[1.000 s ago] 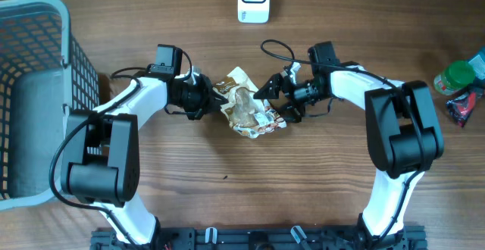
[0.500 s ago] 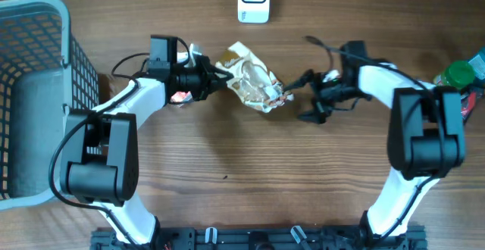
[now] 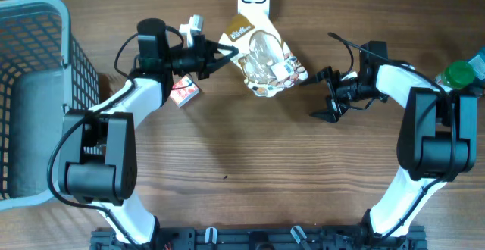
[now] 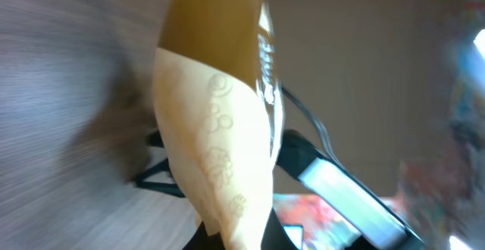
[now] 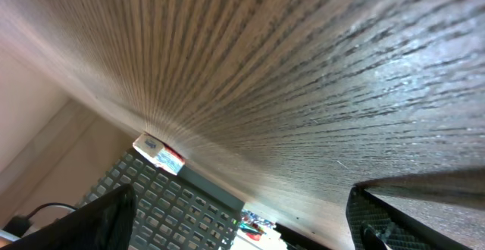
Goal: Scan the item barcode
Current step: 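Release the right gripper and hold the bag with the left gripper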
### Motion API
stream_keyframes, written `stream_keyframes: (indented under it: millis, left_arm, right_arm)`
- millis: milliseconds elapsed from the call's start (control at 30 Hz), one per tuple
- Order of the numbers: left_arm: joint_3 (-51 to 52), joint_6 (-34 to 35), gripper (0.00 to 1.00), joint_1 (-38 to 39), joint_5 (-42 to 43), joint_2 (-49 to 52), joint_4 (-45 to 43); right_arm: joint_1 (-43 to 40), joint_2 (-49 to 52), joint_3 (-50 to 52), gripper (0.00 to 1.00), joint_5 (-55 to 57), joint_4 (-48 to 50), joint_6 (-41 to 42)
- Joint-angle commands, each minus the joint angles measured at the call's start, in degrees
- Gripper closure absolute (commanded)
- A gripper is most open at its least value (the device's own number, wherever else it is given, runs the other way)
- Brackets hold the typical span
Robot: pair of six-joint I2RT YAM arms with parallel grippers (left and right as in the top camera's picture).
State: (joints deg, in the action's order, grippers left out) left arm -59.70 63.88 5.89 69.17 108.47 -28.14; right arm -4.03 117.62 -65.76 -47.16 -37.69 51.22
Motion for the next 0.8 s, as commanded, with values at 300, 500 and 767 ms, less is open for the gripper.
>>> stream_keyframes:
  millis: [300, 500, 767]
  left_arm:
    - [-0.31, 35.82, 0.96, -1.57, 6.16, 0.09, -39.36]
    - [-0.31, 35.76, 0.96, -1.57, 6.21, 0.09, -39.34]
    - [-0.31, 19.06, 0.96, -1.57, 0.59, 0.09, -30.18]
  right_arm:
    - [-3.5, 11.39, 9.27, 0.09, 33.83, 0.39, 0.22]
    - [-3.5, 11.39, 9.27, 0.09, 33.81, 0.81, -0.28]
    - [-3.5, 11.39, 9.27, 0.09, 33.81, 0.98, -0.31]
